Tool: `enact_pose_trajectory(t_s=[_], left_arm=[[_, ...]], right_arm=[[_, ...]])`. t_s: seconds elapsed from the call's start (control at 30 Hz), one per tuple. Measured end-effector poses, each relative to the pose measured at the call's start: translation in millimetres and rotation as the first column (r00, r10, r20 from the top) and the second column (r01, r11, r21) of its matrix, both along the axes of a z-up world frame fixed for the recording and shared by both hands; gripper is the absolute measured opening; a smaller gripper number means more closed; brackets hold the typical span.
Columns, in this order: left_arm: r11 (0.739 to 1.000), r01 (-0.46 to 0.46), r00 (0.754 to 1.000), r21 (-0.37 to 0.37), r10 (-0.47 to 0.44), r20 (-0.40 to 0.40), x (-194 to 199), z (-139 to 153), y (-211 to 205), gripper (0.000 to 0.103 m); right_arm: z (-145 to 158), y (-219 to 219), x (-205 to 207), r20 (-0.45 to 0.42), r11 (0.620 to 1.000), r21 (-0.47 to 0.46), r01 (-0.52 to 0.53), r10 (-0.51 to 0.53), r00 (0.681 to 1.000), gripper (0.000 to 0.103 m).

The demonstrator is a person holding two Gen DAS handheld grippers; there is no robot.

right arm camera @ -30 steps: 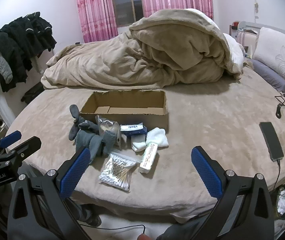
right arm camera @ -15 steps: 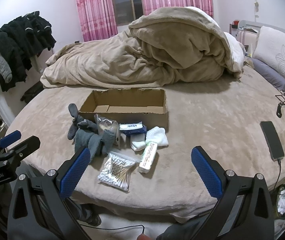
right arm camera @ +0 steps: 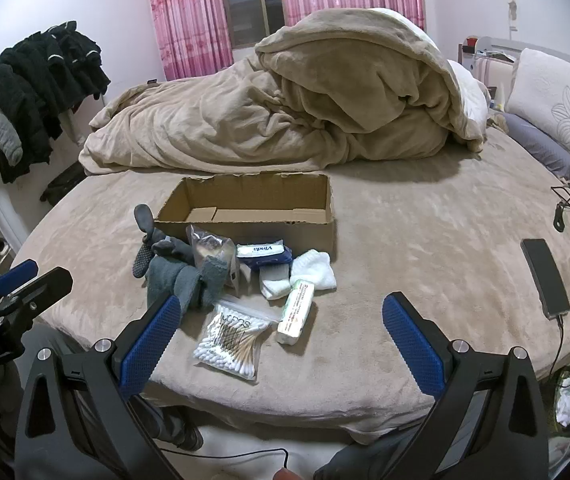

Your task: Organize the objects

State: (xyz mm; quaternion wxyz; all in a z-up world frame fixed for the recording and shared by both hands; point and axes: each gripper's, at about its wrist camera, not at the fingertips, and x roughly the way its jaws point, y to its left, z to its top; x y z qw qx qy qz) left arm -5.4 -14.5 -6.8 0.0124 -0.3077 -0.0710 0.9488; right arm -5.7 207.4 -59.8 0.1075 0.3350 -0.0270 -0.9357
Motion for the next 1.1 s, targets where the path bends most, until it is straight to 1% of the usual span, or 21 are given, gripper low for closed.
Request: enact_pose_trajectory(t_s=[1.1], left_arm=[[1.0,0.004,1.0,0.005,-0.004,0.005,4.4,-0.9,0.5,0.103]], right_arm=[[0.8,0.3,1.0,0.0,1.0,-0.002,-0.001,0.001,1.0,0.103]])
